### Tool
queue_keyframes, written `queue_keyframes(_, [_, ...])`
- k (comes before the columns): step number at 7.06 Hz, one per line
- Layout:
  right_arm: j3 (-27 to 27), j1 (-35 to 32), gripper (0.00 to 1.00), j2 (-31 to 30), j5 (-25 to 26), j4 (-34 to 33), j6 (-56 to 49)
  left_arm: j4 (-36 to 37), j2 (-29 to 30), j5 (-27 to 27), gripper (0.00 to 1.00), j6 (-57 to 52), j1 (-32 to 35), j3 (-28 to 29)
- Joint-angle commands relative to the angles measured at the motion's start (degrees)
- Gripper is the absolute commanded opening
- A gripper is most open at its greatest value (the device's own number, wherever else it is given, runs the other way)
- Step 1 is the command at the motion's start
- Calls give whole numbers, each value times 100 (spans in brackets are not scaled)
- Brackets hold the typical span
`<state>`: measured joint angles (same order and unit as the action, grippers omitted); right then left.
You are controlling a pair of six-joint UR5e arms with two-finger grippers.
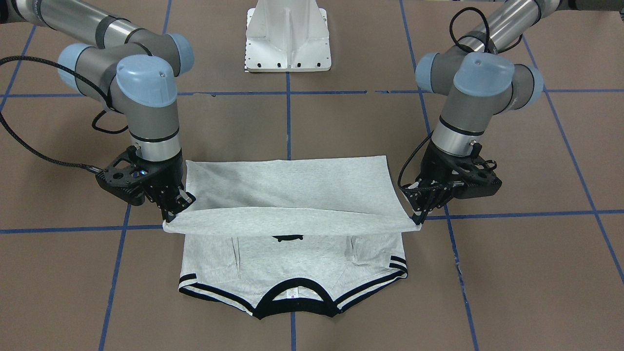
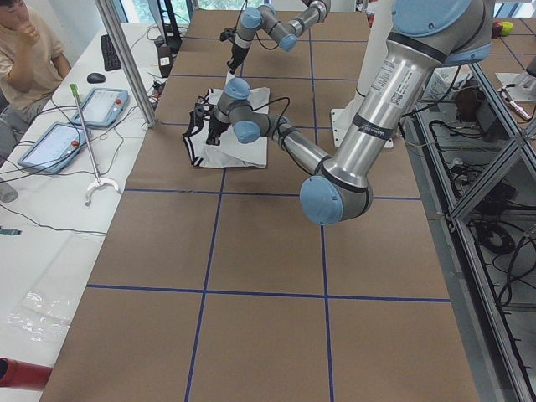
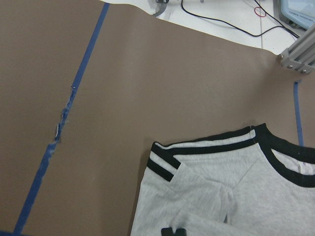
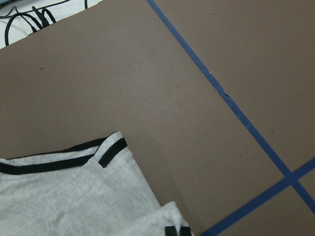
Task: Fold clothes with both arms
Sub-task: 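Lift the hem with both grippers and fold it toward the collar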
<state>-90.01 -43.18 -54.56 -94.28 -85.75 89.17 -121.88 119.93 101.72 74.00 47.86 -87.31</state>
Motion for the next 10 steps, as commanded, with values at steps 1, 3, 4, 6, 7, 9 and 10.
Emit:
queue_keyframes(1, [1304,-173,0,680,6,584,-84,-686,276,-21,0,-8,13,897])
queue_keyframes(3, [1923,-226,0,858,32,1059,-293,-985,539,-300,0,-8,-5,1556])
queue_keyframes(4, [2108,-252,0,963,67,1069,-321,-1126,532,-302,0,-17,-14,1681])
queue_keyframes(6, [2531,-253,0,1008,208,1639,-330,-1233,549,-302,0,-8,-22,1752])
queue_keyframes(7, [2541,-244,0,1000,200,1649,-330,-1233,558,-302,7,-8,-22,1752])
queue_keyframes(9, [2245,-244,58,965,147,1693,-304,-1320,576,-293,55,9,-22,1752])
queue_keyframes(10, [1877,-244,100,799,95,1711,-330,-1330,576,-293,57,27,-14,1735])
